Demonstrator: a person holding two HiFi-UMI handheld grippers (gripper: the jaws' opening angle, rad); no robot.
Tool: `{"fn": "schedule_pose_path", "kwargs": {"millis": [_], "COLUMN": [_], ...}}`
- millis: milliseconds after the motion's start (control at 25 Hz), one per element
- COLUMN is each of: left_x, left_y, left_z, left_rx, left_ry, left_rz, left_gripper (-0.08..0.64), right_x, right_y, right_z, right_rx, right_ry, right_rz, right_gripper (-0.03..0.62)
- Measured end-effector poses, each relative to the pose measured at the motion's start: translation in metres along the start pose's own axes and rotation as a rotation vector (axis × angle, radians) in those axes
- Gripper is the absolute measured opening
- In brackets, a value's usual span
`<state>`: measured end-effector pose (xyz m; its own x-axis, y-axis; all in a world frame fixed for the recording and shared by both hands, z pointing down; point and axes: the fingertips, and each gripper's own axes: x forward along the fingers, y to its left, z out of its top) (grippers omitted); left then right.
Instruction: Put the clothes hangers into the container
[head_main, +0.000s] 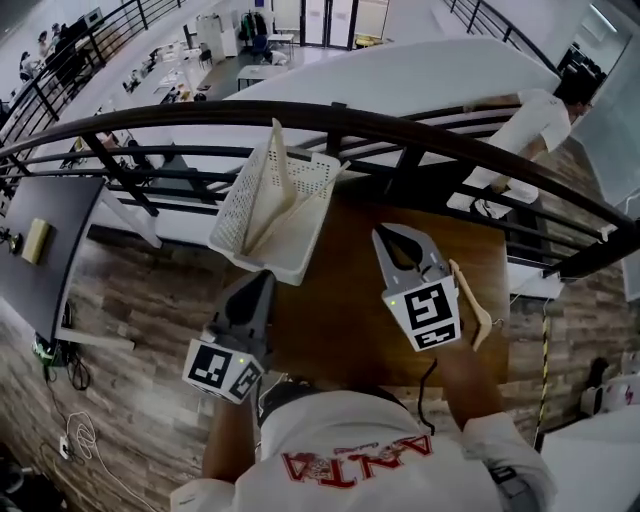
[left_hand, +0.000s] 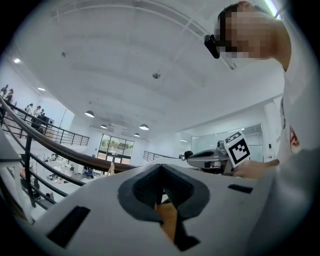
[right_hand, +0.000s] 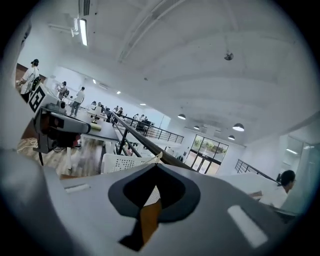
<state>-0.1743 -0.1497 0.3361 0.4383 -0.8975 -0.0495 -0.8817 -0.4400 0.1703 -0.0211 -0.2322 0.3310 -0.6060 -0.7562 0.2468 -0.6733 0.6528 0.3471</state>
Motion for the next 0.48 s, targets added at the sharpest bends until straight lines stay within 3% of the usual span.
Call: {"fn": "schedule_pose_path", "kwargs": {"millis": [360,480], "left_x": [0.019,0.023], "left_y": [-0.067,-0.085], "left_z": [0.010,0.011], "left_rx": [0.082,0.094], "left_ry": [0.010,0.008], "left_rz": [-0.080,-0.103], "left_gripper": [0.009,0.009], "right_x": [-0.082,-0.101], "right_y": [-0.023,-0.029], "right_z": [-0.020,-0.029], "right_rx": [0.220,0.252], "right_ry": [-0.160,-0.179], "right_rz": [-0.031,-0.047], "right_gripper": [0.003,0.003]}}
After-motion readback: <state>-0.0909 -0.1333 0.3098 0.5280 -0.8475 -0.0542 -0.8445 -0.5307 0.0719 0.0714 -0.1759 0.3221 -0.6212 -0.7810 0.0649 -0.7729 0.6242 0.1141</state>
